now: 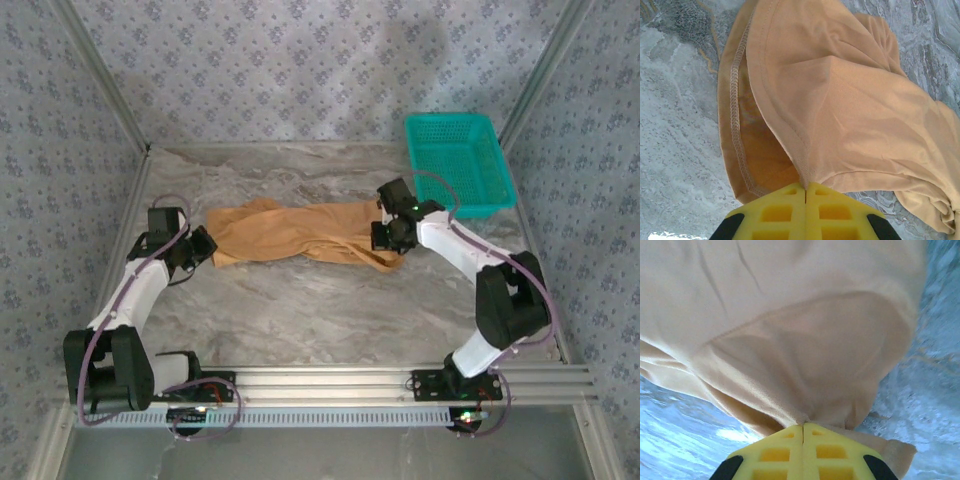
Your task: Fold the inside-out t-shirt
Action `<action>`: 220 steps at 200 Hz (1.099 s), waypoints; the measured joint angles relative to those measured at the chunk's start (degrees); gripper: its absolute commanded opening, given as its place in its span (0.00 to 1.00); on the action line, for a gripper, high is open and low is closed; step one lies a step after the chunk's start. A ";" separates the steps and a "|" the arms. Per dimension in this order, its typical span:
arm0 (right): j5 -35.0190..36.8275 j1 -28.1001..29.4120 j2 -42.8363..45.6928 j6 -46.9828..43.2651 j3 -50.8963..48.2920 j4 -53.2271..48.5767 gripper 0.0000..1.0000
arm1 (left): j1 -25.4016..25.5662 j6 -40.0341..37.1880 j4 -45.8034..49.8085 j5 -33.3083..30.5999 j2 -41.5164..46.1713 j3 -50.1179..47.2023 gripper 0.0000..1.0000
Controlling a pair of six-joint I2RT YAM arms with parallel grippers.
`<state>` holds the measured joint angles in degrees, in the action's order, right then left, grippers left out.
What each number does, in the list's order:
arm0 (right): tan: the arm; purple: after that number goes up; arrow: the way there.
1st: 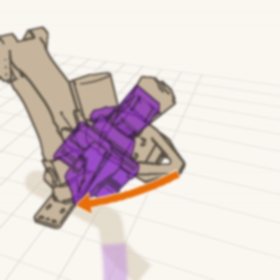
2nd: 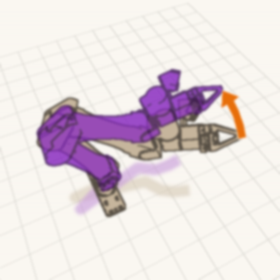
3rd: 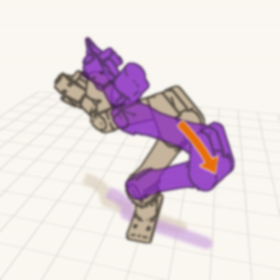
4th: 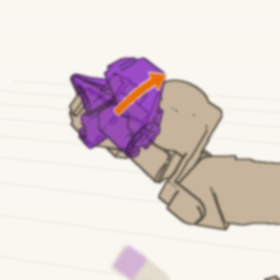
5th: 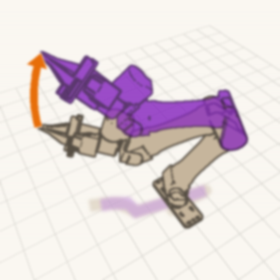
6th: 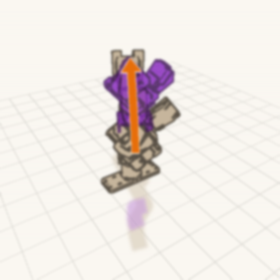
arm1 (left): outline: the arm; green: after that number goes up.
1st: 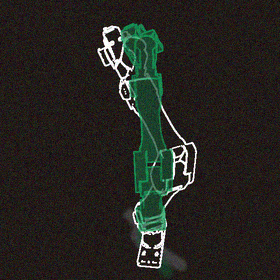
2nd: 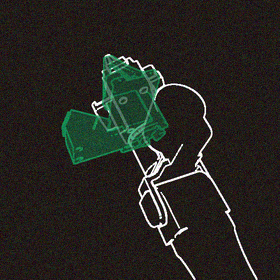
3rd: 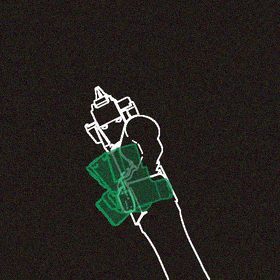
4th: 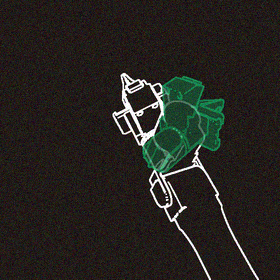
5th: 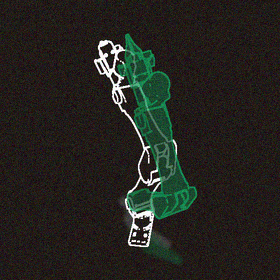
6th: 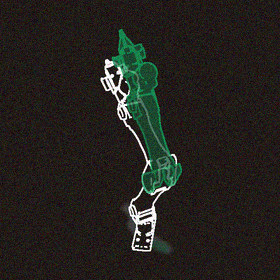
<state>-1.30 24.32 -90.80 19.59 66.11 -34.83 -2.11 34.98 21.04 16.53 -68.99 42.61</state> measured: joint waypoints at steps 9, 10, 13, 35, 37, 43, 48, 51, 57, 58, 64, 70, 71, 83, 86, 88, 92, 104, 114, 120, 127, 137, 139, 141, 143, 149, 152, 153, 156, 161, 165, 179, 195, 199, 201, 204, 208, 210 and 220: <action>0.44 -0.02 0.83 0.00 0.94 -0.17 0.00 | 0.13 0.02 0.00 0.00 0.00 0.00 0.03; 0.48 -0.04 0.85 0.00 1.03 -0.24 0.00 | 0.17 0.02 -0.02 -0.02 0.00 0.00 0.03; 0.55 -0.07 0.94 0.00 1.40 -0.44 0.00 | 0.26 0.02 -0.02 -0.04 0.00 0.00 0.03; 0.87 -0.63 0.15 -0.04 3.41 -0.04 0.00 | 1.60 0.20 -0.20 -0.04 0.00 0.00 0.02; 0.90 -0.74 -0.02 -0.04 3.56 -0.02 0.00 | 1.73 0.20 -0.20 -0.07 0.00 0.00 0.02; 0.96 -1.03 -0.55 -0.13 3.85 0.28 0.00 | 2.25 0.22 -0.20 -0.07 0.00 0.00 0.02; 1.11 -1.33 -1.14 -0.20 4.11 0.68 0.00 | 2.67 0.26 -0.22 -0.11 0.00 0.00 0.02; 1.14 -1.51 -1.53 -0.24 4.31 0.85 0.00 | 2.91 0.37 -0.22 -0.13 0.00 0.00 0.02; 1.36 -1.88 -2.43 -0.48 4.66 1.38 0.00 | 3.43 0.44 -0.20 -0.13 0.00 0.00 0.02; 1.40 -1.92 -2.56 -0.48 4.72 1.49 0.00 | 3.48 0.46 -0.22 -0.15 0.00 0.00 0.02; 1.81 -2.29 -3.65 -0.66 5.14 2.14 0.00 | 4.04 0.59 -0.22 -0.31 0.00 0.00 0.02; 2.19 -2.60 -4.74 -0.85 5.60 2.62 0.00 | 4.50 0.63 -0.24 -0.33 0.00 0.00 0.02; 2.21 -2.64 -4.87 -0.83 5.66 2.71 0.00 | 4.61 0.63 -0.24 -0.33 0.00 0.00 0.02; 2.93 -3.34 -7.37 -1.07 6.97 3.41 0.03 | 5.51 0.70 -0.24 -0.55 0.00 0.00 0.02; 3.10 -3.50 -7.98 -1.07 7.45 3.48 0.04 | 5.68 0.79 -0.24 -0.55 0.00 0.00 0.02; 3.15 -3.61 -8.50 -1.07 7.78 3.56 0.04 | 5.81 0.87 -0.26 -0.57 -0.02 0.00 0.02; 3.19 -3.85 -9.38 -1.07 8.44 3.56 0.07 | 6.08 0.87 -0.24 -0.63 -0.02 0.00 0.02; 3.28 -4.61 -12.15 -1.09 10.93 3.26 0.22 | 6.82 1.09 -0.31 -0.81 -0.07 0.00 0.02; 3.37 -4.98 -13.27 -0.85 12.11 3.28 0.37 | 7.26 1.27 -0.50 -0.96 -0.15 0.00 0.02; 3.52 -5.14 -13.25 -0.98 12.15 3.30 0.40 | 7.56 1.29 -0.59 -1.01 -0.24 0.00 0.02; 3.72 -5.18 -12.74 -0.59 12.11 2.93 0.41 | 7.85 1.31 -0.66 -1.16 -0.37 0.00 0.02; 3.93 -5.01 -11.19 0.26 11.23 2.97 0.41 | 8.17 1.49 -0.79 -1.29 -0.59 0.00 0.02; 3.91 -4.94 -10.75 0.28 10.88 2.99 0.41 | 8.22 1.49 -0.79 -1.36 -0.63 0.00 0.02; 3.89 -4.87 -10.23 0.50 10.51 2.97 0.41 | 8.26 1.49 -0.81 -1.40 -0.70 0.00 0.02; 3.91 -4.83 -9.79 0.68 10.21 2.99 0.41 | 8.28 1.53 -0.85 -1.42 -0.79 0.00 0.02; 3.87 -4.66 -7.91 1.20 8.72 3.10 0.40 | 8.35 1.55 -1.07 -1.42 -0.92 0.00 0.02; 3.80 -4.61 -7.21 1.40 8.13 3.23 0.40 | 8.44 1.55 -1.14 -1.49 -0.98 0.00 0.02; 3.65 -4.59 -6.75 1.49 7.74 3.30 0.40 | 8.48 1.55 -1.14 -1.53 -1.01 0.00 0.02; 3.50 -4.50 -5.79 1.77 6.97 3.39 0.39 | 8.57 1.55 -1.22 -1.60 -1.11 0.00 0.02; 3.08 -4.44 -4.13 2.23 5.46 3.67 0.37 | 8.63 1.55 -1.36 -1.60 -1.29 0.00 0.02; 2.82 -4.42 -2.82 2.71 4.17 4.33 0.36 | 8.66 1.55 -1.44 -1.60 -1.42 0.00 0.02; 0.92 -4.50 1.18 4.31 -0.59 5.86 0.34 | 8.79 1.57 -1.55 -1.62 -2.01 0.00 0.02; -1.68 -4.79 2.86 5.90 -4.83 7.78 0.34 | 9.05 1.55 -1.55 -1.81 -2.58 0.00 0.02; -2.27 -4.85 2.86 6.25 -5.62 8.35 0.34 | 9.07 1.55 -1.55 -1.81 -2.71 0.00 0.02; -2.64 -4.87 2.86 6.43 -6.05 8.66 0.34 | 9.11 1.57 -1.55 -1.81 -2.71 0.00 0.02; -3.10 -4.94 2.82 6.64 -6.62 9.03 0.34 | 9.27 1.57 -1.55 -1.84 -2.78 0.00 0.02; -3.65 -4.96 2.67 6.88 -7.28 9.46 0.34 | 9.31 1.57 -1.55 -1.86 -2.80 0.00 0.02; -3.98 -4.96 2.60 7.04 -7.63 9.68 0.34 | 9.31 1.55 -1.55 -1.86 -2.82 0.00 0.02; -5.27 -4.96 2.23 7.67 -8.94 10.62 0.34 | 9.40 1.55 -1.55 -2.03 -2.82 0.00 0.02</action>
<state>-6.57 19.35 -88.58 27.27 57.17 -24.21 7.29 36.53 19.49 14.50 -71.81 42.61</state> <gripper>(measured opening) 0.342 0.041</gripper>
